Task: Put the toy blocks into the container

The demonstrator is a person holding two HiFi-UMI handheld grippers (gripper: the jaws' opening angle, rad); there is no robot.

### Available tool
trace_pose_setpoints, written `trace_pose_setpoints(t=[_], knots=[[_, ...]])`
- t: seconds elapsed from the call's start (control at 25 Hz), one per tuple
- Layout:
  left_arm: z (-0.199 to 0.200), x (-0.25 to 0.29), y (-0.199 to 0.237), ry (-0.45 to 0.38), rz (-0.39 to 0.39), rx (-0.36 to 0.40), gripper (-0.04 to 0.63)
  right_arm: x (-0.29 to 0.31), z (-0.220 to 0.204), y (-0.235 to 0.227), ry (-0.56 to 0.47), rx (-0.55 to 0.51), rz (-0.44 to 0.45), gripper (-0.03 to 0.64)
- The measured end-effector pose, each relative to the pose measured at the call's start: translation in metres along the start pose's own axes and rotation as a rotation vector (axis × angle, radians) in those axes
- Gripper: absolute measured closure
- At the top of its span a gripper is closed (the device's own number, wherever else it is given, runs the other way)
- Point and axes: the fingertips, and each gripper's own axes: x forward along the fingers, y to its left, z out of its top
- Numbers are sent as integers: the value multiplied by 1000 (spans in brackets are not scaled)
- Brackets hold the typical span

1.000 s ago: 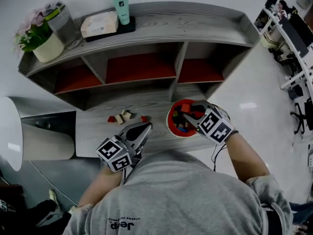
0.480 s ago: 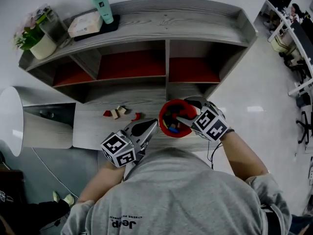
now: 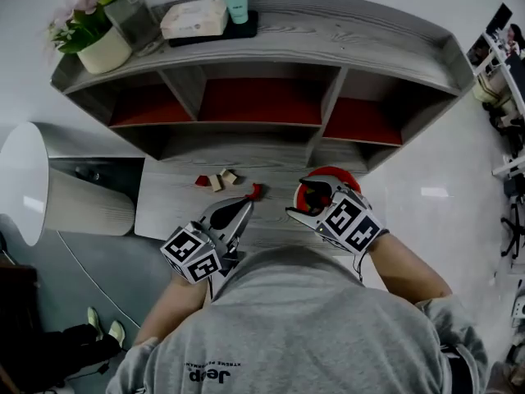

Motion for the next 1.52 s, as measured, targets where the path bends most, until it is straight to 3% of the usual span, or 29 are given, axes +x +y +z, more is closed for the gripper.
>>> trace_pose_setpoints(t=[0.28,0.48,0.64,0.8,0.96,1.04,1.24,1.4,1.52], knots=[[5,-90,78,13,32,-25,581,142,9,50,140,49,0,357],[3,-151,131,60,21,-44,581,231,-50,32,370,84,-159,353],[-1,-190,161,100,17,-62,581,268,-103,17,502,197,-222,273],[-6,-208,182,112,19,-87,581,289,-127,-2,595,142,-240,244],[-10,-218,188,123,9,-97,581,307,-143,-2,657,117,-175,245],[-12,-222,191,127,8,-102,581,311,-145,-1,664,98,-160,288],[-13,-223,193,123,5,-115,581,308,-123,11,612,101,-123,296],[-7,-202,183,112,-33,-103,581,290,-75,19,487,127,-118,298],[2,-177,165,103,-69,-84,581,260,-16,27,334,130,-105,298]])
